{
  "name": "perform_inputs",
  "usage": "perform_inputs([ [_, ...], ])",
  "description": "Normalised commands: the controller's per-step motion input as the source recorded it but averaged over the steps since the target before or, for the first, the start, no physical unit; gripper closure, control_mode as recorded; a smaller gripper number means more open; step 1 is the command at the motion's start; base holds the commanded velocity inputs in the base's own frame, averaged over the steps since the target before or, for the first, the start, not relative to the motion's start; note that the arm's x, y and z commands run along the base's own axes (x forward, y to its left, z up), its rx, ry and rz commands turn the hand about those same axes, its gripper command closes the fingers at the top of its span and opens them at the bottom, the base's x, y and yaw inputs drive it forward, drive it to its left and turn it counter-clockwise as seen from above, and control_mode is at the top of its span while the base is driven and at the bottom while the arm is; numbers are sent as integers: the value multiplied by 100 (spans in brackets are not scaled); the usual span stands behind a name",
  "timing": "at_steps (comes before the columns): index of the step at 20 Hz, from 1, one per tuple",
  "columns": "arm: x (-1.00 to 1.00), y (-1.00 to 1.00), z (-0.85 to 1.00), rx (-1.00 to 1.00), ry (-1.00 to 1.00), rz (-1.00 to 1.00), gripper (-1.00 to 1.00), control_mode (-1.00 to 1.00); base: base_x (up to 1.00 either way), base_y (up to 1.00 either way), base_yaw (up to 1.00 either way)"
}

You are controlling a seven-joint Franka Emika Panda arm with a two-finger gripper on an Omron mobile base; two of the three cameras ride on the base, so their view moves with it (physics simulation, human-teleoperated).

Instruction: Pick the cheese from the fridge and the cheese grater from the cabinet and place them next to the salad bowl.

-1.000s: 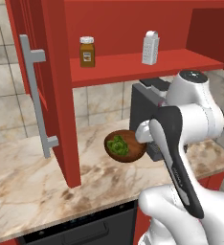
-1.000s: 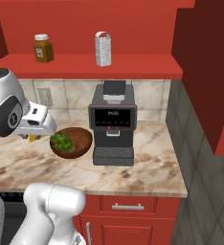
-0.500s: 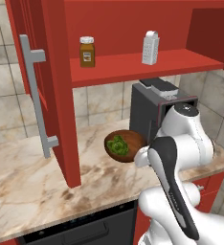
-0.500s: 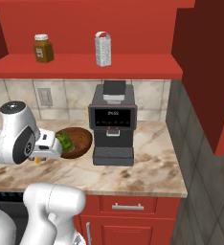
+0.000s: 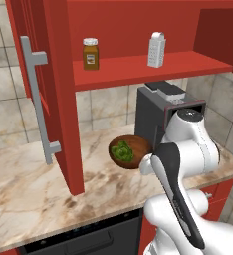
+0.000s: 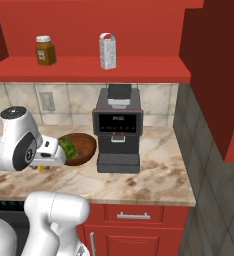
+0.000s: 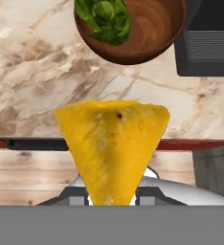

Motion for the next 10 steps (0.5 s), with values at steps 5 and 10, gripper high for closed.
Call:
perform_inputs([
  [5,12,0,-2,0,0,-40,100,-100,0,0,0],
  [10,8,1,-6,2,1,-50,100,-100,0,0,0],
])
